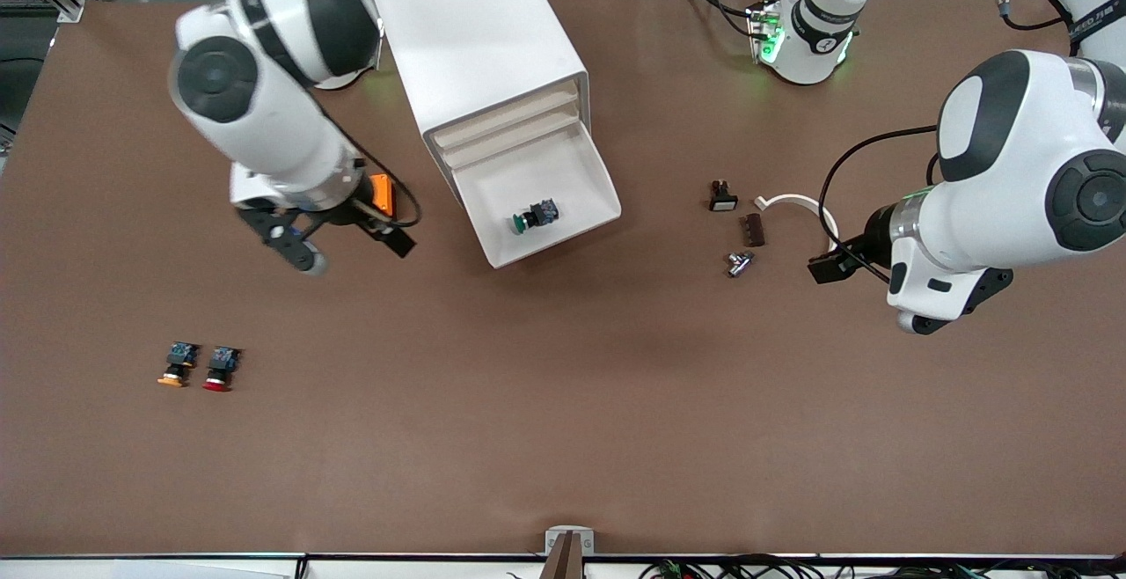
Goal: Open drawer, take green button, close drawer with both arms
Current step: 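Reach the right gripper into the drawer and grasp the green button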
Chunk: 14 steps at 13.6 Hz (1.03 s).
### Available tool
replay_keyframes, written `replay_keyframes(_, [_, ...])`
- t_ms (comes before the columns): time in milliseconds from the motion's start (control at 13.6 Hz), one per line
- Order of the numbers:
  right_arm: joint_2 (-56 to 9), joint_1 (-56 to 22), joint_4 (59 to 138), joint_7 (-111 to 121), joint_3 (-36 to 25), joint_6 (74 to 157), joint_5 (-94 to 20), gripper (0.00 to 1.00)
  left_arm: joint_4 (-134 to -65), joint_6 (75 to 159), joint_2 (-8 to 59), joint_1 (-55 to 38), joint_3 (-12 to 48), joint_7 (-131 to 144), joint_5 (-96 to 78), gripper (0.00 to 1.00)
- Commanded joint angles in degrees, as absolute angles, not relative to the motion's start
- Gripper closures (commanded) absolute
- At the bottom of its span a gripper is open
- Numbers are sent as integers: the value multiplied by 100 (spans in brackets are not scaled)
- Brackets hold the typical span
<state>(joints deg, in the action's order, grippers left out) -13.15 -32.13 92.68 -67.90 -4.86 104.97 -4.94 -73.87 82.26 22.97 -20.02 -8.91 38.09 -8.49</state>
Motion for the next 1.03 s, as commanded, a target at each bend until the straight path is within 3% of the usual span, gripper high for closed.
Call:
replay_keyframes(0, [-1669, -3699, 9220, -7783, -562, 10826, -562, 0, -7585, 8226, 2136, -2039, -826, 3088, -572, 1])
replay_keyframes(367, [-2161, -4367, 9298, -8955, -562, 11531, -554, 0, -8049, 8708, 2188, -2065, -817, 2364, -571, 1])
replay_keyframes(955, [-2232, -5027, 10001, -9570, -571, 12030, -475, 0, -8507, 9404, 2206, -2092, -510, 2303, -571, 0])
